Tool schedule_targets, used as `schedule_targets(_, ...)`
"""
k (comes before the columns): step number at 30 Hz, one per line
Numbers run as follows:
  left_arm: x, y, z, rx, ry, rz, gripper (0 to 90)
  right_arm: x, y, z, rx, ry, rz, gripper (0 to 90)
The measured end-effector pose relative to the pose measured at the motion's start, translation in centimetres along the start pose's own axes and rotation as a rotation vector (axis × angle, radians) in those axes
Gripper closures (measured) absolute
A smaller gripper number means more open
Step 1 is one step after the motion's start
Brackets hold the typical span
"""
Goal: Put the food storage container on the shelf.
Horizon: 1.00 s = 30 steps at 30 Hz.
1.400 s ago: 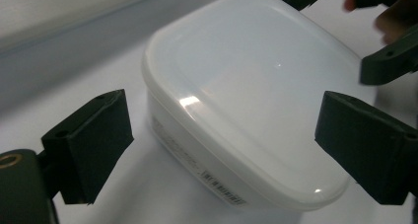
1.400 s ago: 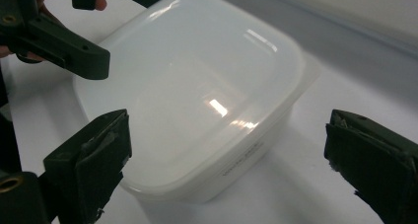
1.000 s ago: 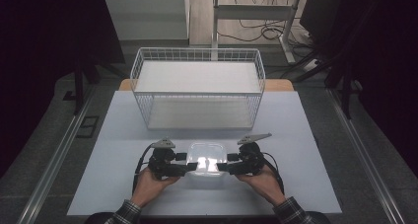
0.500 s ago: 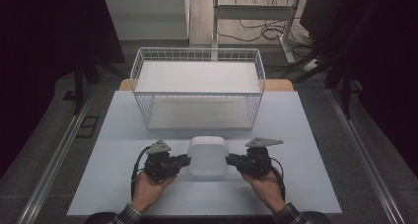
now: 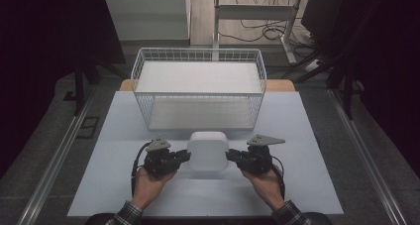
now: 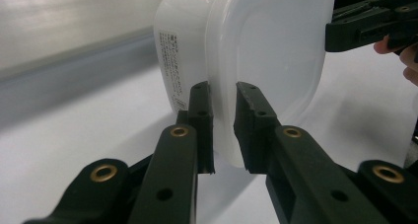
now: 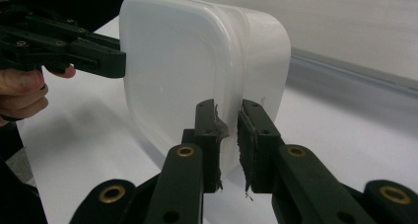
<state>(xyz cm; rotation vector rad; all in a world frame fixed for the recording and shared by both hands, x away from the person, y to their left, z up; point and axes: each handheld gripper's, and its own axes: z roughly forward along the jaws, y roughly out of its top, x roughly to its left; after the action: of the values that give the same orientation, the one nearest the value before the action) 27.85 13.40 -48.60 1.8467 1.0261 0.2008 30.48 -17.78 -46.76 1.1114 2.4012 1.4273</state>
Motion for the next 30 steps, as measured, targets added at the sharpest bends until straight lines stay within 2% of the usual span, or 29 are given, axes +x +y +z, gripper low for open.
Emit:
schedule_targets(5, 0.6, 0.7, -0.2, -0.014, 0.008, 0.002, 78.8, -0.3, 0.8, 0.4, -0.016, 0.005, -0.005, 78.5)
schedule_targets(11, 2.1, 2.0, -0.1, -0.028, 0.039, 0.002, 78.7, -0.9, 2.4, 1.8, -0.032, 0.007, -0.013, 78.5)
schedule_targets(20, 4.8, 3.6, 1.5, -0.03, 0.079, -0.017, 78.6, -2.9, 4.4, 5.0, -0.033, -0.009, 0.008, 78.0)
schedule_targets(26, 5.8, 4.2, 2.7, -0.026, 0.092, -0.036, 78.5, -4.3, 5.1, 6.2, -0.024, -0.03, 0.021, 77.5)
schedule_targets(30, 6.3, 4.3, 3.2, -0.027, 0.089, -0.044, 78.5, -4.7, 5.3, 6.8, -0.019, -0.038, 0.029, 77.4)
